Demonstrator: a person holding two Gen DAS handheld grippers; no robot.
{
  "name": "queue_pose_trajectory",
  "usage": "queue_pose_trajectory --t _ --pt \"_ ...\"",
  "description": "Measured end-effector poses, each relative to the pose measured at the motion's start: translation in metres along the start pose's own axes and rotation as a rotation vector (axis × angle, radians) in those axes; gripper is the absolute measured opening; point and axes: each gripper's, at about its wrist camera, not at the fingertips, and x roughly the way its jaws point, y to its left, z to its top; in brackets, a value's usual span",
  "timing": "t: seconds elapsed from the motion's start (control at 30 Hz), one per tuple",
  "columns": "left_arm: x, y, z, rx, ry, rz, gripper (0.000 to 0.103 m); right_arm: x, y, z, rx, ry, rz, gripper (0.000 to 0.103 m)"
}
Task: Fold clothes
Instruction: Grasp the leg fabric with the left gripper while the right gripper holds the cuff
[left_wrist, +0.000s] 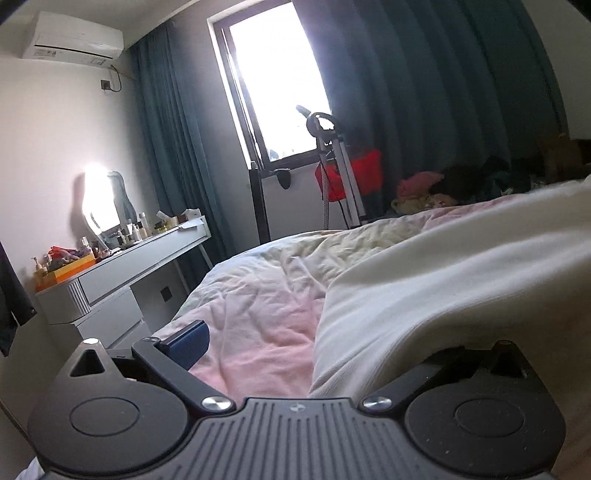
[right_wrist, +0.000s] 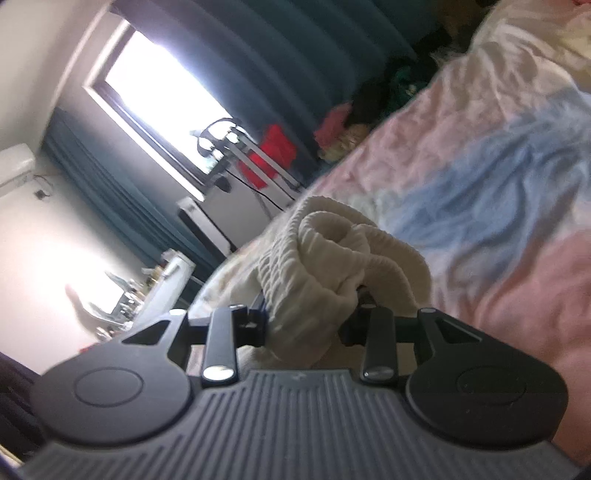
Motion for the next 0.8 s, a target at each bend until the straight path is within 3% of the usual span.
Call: queue_pose_trajectory --t 0.17,0.23,0.3,0.37,0.47,0.6,0.7,0.8 --pt "0.012 0.004 -0.006 -0.008 0.169 -0.073 0.103 0.012 -0.032 -0.009 0.114 0.141 -0.107 0.044" --pt "0.022 0.012 -0.009 -0.057 0.240 -0.096 0.103 0.016 -0.044 -0.013 0.187 0.225 -0.095 0.043" --pt "0.026 0.023 -0.010 -0.139 0.298 -0.134 0.103 0.010 -0.046 -0.015 0.213 0.244 -0.071 0.048" --pt "0.028 0.031 -0.012 -0.201 0.341 -0.164 0.103 0.003 -0.039 -0.015 0.156 0.231 -0.100 0.061" --pt "0.029 0.034 -0.015 -0.217 0.358 -0.174 0.103 -0.005 -0.029 -0.016 0.064 0.202 -0.177 0.083" --pt "0.036 0.032 -0.014 -0.203 0.359 -0.177 0.102 0.002 -0.030 -0.020 0.015 0.216 -0.229 0.082" --pt "0.041 0.034 -0.014 -0.211 0.367 -0.180 0.103 0.014 -0.044 -0.021 0.053 0.230 -0.257 0.095" --pt "0.047 0.035 -0.013 -0.219 0.378 -0.183 0.103 0.023 -0.056 -0.022 0.126 0.239 -0.218 0.096"
